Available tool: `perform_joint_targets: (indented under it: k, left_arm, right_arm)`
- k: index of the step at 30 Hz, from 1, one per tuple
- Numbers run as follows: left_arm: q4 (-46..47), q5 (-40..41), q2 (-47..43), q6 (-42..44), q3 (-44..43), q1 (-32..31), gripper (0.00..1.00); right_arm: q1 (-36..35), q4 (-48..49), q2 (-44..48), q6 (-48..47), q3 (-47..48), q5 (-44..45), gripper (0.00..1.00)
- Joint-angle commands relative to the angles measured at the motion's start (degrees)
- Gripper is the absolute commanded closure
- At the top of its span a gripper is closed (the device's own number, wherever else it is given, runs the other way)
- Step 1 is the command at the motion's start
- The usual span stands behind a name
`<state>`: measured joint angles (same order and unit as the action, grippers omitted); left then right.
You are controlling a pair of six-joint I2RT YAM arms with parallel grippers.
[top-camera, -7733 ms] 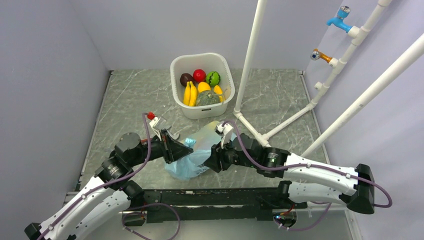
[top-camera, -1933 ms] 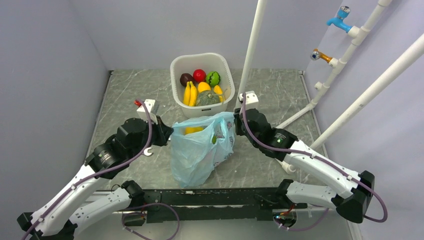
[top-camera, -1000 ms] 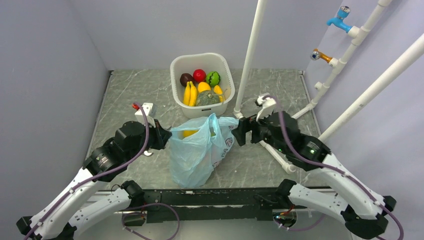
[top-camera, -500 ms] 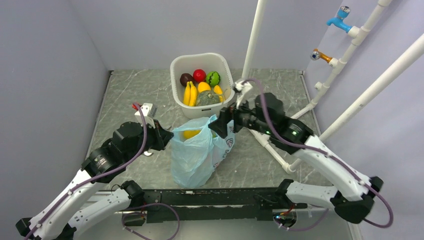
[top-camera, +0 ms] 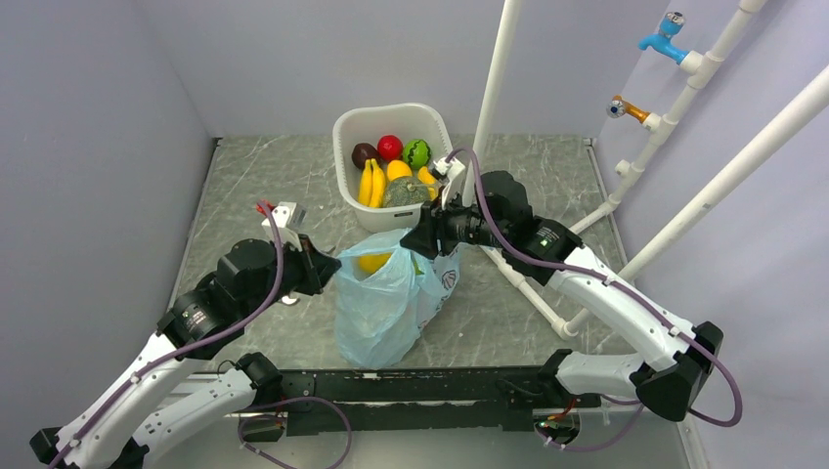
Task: Take the fake fruits out of the plastic bag
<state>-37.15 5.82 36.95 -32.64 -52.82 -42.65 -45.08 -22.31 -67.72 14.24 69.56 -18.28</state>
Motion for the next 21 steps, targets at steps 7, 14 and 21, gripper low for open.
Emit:
perform_joint_targets:
  k: [7,14,21]
  left_arm:
    - [0.55,2.78,0.75,-2.25,-1.08,0.21,1.0]
    - [-1.1,6.54,3.36,-1.87,-3.66,0.19,1.0]
    - [-1.2,10.08,5.37,-0.12,-4.71,0.15,1.0]
  right_arm:
    - [0.04,3.81,4.78,5.63,-3.03,-13.1,0.92]
    - [-1.73,-0.9,12.3,9.61,-9.42,-22.38,1.0]
    - [-11.4,3.78,19.6,16.39,-25.28,-15.26,1.0]
